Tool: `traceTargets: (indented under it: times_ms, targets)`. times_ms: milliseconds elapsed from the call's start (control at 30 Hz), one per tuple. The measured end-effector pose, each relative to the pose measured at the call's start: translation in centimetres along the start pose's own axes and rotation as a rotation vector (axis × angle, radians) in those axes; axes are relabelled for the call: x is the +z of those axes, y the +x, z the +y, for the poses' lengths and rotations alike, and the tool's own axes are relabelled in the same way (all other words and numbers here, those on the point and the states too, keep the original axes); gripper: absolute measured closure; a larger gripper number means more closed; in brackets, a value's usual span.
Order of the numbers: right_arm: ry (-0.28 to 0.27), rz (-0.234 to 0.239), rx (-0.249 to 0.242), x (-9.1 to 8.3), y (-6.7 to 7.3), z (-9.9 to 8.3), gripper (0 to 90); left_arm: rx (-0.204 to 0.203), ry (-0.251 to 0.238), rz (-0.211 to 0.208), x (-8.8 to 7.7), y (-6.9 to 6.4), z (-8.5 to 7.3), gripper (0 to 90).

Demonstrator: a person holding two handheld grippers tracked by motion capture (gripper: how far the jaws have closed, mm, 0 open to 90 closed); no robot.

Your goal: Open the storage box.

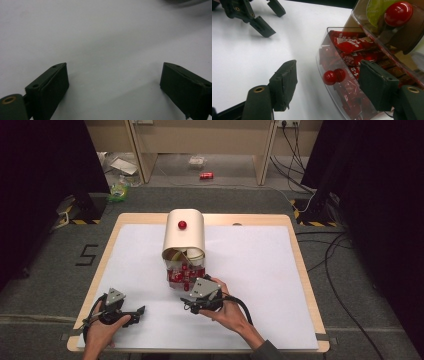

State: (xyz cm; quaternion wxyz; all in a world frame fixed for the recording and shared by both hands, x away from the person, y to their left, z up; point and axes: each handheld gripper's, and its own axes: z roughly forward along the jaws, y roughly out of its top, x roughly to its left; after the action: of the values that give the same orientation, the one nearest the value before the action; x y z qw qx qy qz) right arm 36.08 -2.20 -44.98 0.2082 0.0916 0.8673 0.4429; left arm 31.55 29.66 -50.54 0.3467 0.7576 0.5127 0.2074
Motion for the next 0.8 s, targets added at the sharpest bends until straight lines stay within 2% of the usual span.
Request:
traceTargets:
  times_ms: [800]
  targets:
    - [-0.015, 0.090, 0.055, -1.2, 0.5, -0.3, 35.8, 0.000, 0.000, -0.001, 0.0, 0.0, 0.0, 7.5]
